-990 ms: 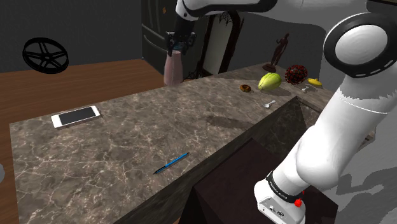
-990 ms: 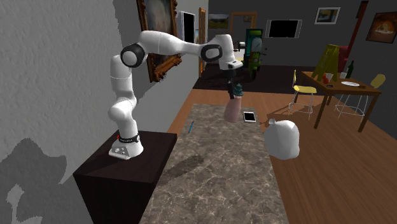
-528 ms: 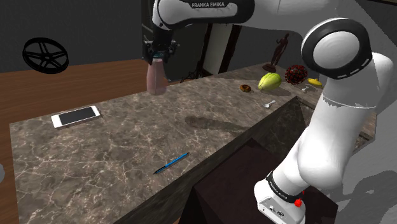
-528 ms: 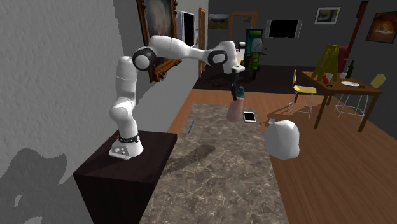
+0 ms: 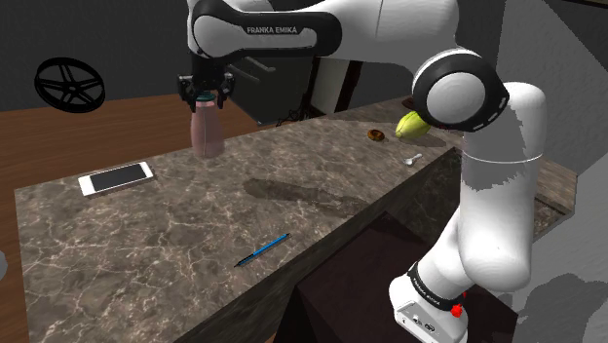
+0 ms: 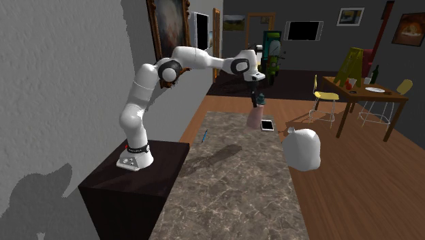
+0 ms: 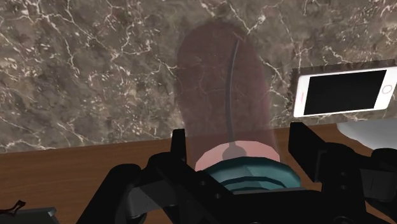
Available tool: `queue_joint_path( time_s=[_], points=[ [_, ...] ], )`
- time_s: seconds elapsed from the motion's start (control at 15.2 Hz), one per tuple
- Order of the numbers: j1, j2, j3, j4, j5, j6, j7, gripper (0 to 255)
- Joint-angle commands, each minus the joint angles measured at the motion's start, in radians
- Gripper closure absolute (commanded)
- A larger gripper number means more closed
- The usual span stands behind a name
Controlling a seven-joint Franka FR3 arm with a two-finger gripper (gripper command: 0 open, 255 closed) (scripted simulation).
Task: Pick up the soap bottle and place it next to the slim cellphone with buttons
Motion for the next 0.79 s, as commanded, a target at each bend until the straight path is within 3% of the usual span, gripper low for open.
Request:
queue_joint_path(
  time_s=[0.0,0.33,0.73],
  points=[
    [0.029,0.064,0.003,0.08,-0.012,-0.018,0.029,255],
    [0.101,0.264,0.002,0.354,-0.033,-0.1,0.077,255],
    [0.096,0.256,0.0,0.261,-0.037,-0.015,0.091,255]
  ],
)
